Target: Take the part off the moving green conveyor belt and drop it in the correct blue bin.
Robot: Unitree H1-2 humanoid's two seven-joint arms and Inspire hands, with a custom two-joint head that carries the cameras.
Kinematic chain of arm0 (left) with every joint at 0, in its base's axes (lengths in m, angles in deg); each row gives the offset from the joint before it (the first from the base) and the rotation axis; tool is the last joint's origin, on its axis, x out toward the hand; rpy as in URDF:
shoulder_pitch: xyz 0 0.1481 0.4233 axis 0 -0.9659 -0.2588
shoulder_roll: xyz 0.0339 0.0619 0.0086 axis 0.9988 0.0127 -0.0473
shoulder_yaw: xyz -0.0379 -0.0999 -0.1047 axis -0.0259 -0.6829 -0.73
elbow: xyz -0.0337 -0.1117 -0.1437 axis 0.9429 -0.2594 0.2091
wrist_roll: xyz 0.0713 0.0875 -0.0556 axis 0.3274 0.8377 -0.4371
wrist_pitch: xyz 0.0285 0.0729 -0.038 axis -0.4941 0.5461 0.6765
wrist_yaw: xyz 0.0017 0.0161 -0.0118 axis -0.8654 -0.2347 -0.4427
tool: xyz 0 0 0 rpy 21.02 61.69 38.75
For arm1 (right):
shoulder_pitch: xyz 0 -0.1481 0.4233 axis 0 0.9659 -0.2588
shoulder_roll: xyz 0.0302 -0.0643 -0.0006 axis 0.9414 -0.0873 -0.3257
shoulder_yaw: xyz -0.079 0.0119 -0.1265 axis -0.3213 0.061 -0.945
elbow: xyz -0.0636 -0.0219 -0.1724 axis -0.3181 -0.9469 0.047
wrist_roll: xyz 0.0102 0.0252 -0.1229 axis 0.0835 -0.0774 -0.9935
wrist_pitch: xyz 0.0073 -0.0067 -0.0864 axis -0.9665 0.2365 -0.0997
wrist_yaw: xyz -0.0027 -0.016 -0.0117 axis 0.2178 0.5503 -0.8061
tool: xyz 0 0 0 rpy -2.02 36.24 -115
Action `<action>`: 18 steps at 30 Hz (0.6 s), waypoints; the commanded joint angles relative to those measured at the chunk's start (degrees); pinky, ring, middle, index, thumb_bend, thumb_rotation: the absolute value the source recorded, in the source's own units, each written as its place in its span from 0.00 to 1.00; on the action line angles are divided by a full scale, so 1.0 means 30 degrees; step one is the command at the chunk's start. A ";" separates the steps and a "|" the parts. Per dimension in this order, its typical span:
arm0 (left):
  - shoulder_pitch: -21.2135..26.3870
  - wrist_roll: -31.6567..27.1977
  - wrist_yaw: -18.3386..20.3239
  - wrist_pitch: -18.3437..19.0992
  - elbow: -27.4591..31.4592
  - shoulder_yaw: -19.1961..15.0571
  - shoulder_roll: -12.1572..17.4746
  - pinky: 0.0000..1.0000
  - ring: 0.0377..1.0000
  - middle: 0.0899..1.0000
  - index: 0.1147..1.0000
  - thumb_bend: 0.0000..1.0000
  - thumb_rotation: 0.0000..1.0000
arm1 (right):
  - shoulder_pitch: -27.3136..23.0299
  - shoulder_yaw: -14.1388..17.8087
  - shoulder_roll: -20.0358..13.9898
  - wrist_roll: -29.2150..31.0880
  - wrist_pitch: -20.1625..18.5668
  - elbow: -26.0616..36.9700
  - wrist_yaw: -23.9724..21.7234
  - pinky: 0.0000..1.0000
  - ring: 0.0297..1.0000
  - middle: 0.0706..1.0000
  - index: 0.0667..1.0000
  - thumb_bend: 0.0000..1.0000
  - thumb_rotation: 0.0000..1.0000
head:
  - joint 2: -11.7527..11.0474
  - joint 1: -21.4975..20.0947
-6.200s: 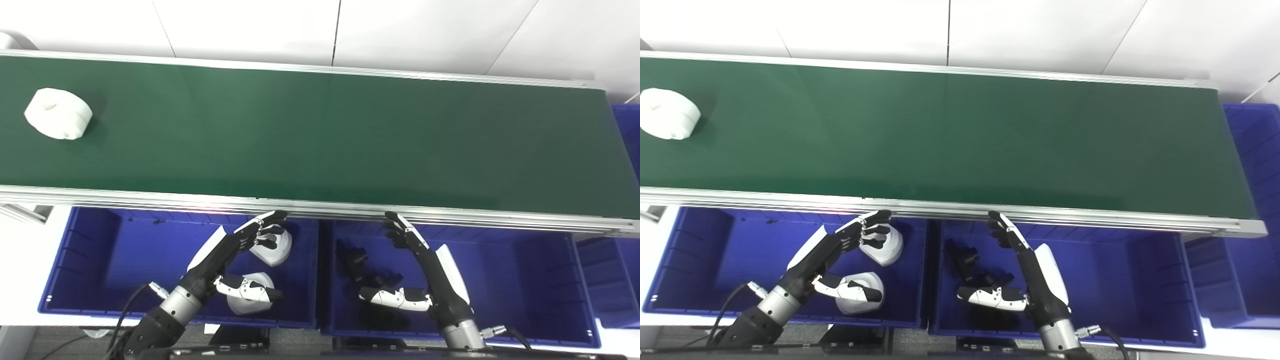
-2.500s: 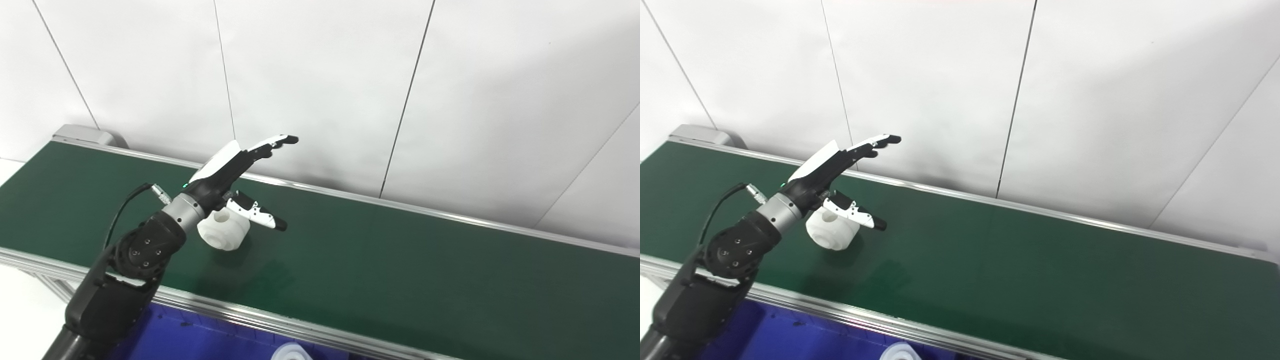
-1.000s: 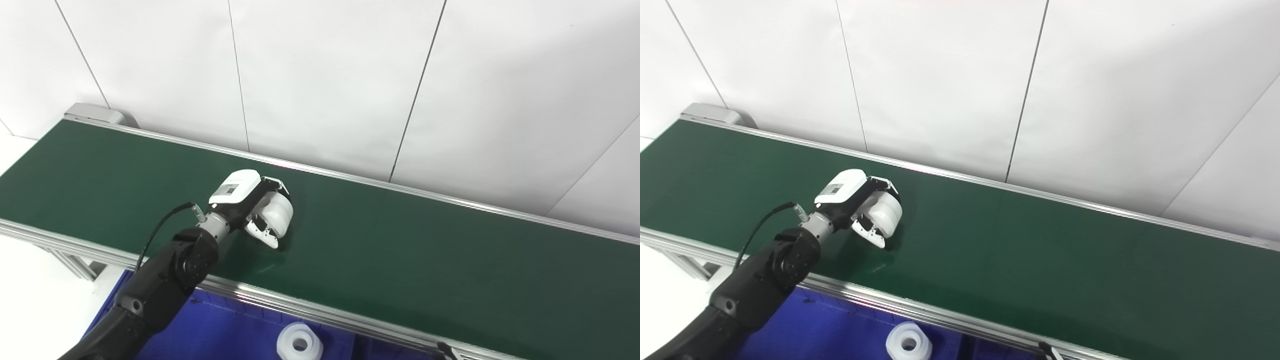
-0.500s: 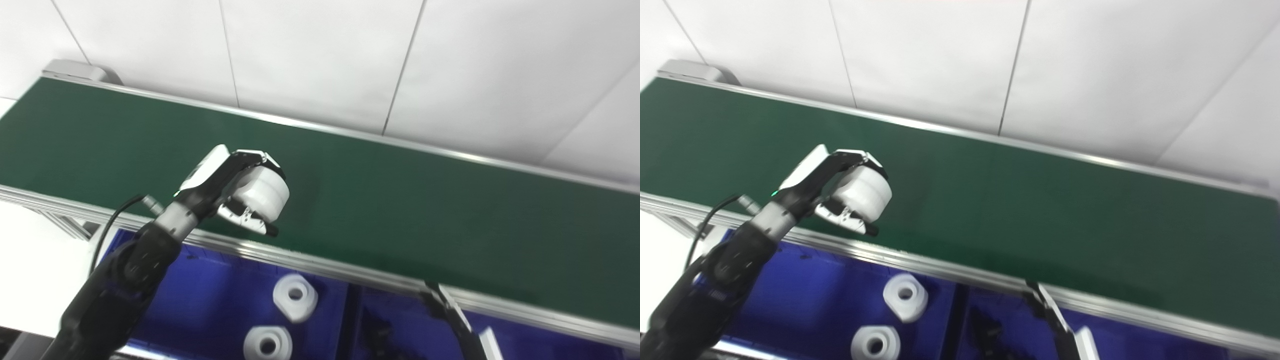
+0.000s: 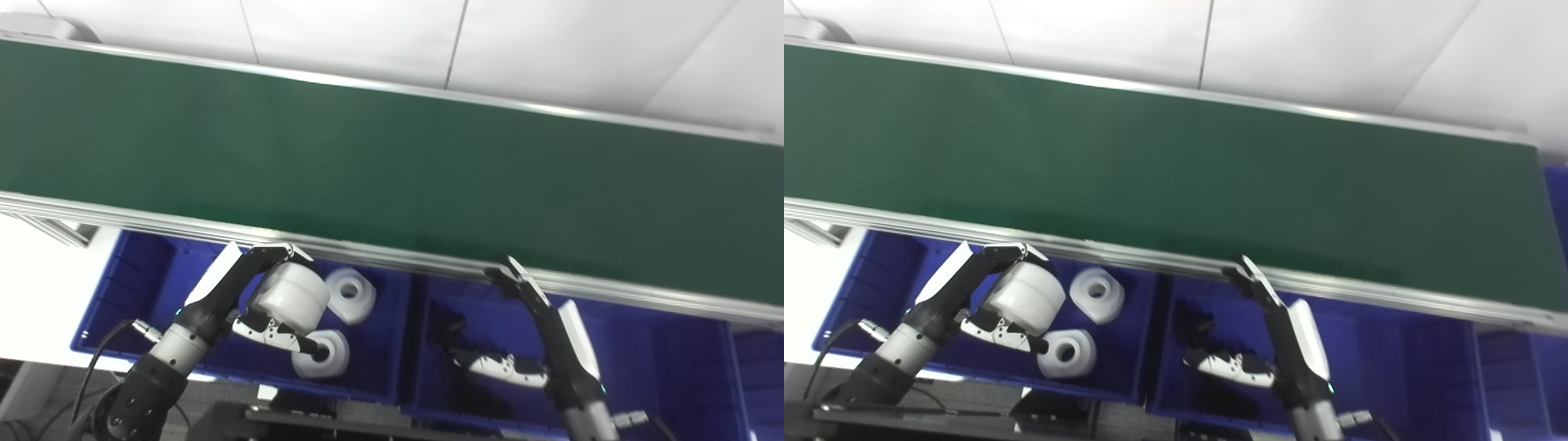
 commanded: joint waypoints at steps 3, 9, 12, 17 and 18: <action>0.0328 0.1594 0.0260 -0.0810 -0.0435 0.0687 0.0292 0.50 0.45 0.47 0.40 0.50 0.00 | 0.0164 0.0039 0.0205 0.0158 -0.0515 0.0966 -0.0114 0.77 0.81 0.81 0.90 0.78 0.34 | 0.0048 -0.0001; 0.1205 0.5804 0.1850 0.2037 0.0096 0.1841 0.0603 0.76 0.78 0.76 0.64 0.57 0.14 | 0.0207 0.0107 0.0325 0.0278 -0.0449 0.0944 0.0031 0.77 0.80 0.80 0.89 0.78 0.33 | -0.0027 -0.0067; 0.1741 0.7663 0.2318 0.3687 0.0365 0.2200 0.0249 0.96 0.95 0.93 0.86 0.66 0.37 | 0.0238 0.0121 0.0346 0.0480 -0.0360 0.0947 0.0023 0.78 0.81 0.81 0.90 0.77 0.32 | -0.0059 -0.0305; 0.2166 0.7013 0.2657 0.5112 0.0410 0.2101 -0.0388 1.00 1.00 1.00 0.98 0.78 0.51 | 0.0348 0.0104 0.0408 0.0386 -0.0396 0.0952 0.0075 0.77 0.81 0.81 0.90 0.78 0.33 | -0.0132 -0.0689; 0.2147 0.6674 0.2712 0.5275 0.0454 0.2020 -0.0489 1.00 1.00 1.00 0.99 0.79 0.51 | 0.0362 0.0102 0.0416 0.0349 -0.0429 0.0981 0.0073 0.77 0.81 0.81 0.90 0.78 0.34 | -0.0132 -0.0689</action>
